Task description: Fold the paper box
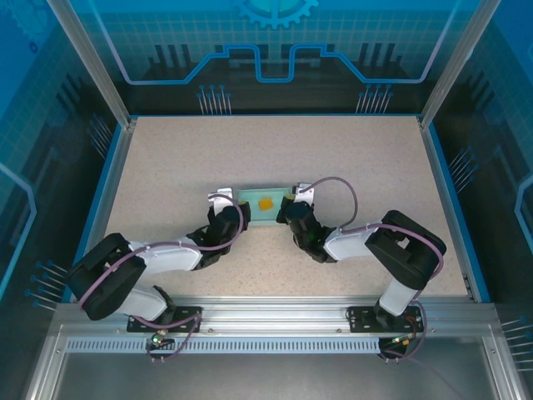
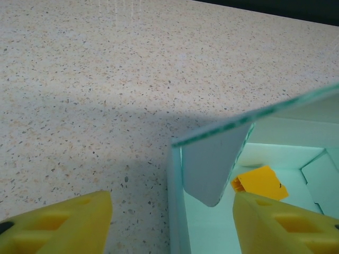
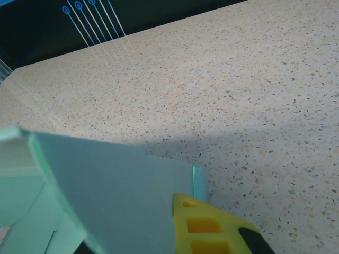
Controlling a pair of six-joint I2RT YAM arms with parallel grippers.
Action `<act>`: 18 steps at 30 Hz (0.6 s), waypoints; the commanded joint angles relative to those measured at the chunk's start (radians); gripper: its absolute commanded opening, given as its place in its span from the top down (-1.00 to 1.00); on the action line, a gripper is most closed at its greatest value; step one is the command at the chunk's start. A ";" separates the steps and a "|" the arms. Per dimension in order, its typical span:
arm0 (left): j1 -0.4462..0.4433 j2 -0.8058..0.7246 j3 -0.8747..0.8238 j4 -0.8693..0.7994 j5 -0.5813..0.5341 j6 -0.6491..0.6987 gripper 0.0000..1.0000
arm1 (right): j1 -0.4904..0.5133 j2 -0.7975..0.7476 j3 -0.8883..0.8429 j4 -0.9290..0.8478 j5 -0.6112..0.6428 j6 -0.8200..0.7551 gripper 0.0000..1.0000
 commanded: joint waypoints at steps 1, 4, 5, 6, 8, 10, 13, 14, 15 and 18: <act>0.003 -0.052 -0.017 -0.058 0.025 -0.024 -0.32 | 0.022 0.031 0.001 -0.131 0.009 -0.014 1.00; 0.004 -0.088 -0.025 -0.100 0.048 -0.027 -0.37 | 0.025 0.036 0.009 -0.142 0.013 -0.016 1.00; 0.004 -0.102 -0.028 -0.113 0.055 -0.026 -0.38 | 0.026 0.037 0.009 -0.143 0.015 -0.016 1.00; 0.005 -0.119 -0.031 -0.132 0.064 -0.024 -0.40 | 0.026 0.039 0.012 -0.144 0.016 -0.017 1.00; 0.006 -0.158 -0.039 -0.167 0.075 -0.023 -0.42 | 0.028 0.042 0.014 -0.147 0.016 -0.018 1.00; 0.006 -0.210 -0.044 -0.209 0.095 -0.015 -0.44 | 0.028 0.042 0.018 -0.149 0.017 -0.022 1.00; 0.008 -0.301 -0.038 -0.293 0.129 0.004 -0.46 | 0.030 0.042 0.022 -0.153 0.020 -0.028 1.00; 0.008 -0.332 -0.031 -0.326 0.137 0.004 -0.45 | 0.030 0.041 0.022 -0.155 0.019 -0.029 1.00; 0.007 -0.371 -0.022 -0.361 0.147 0.004 -0.45 | 0.030 0.040 0.024 -0.155 0.019 -0.031 1.00; 0.021 -0.454 0.022 -0.430 0.197 0.021 -0.43 | 0.030 0.040 0.027 -0.155 0.022 -0.035 1.00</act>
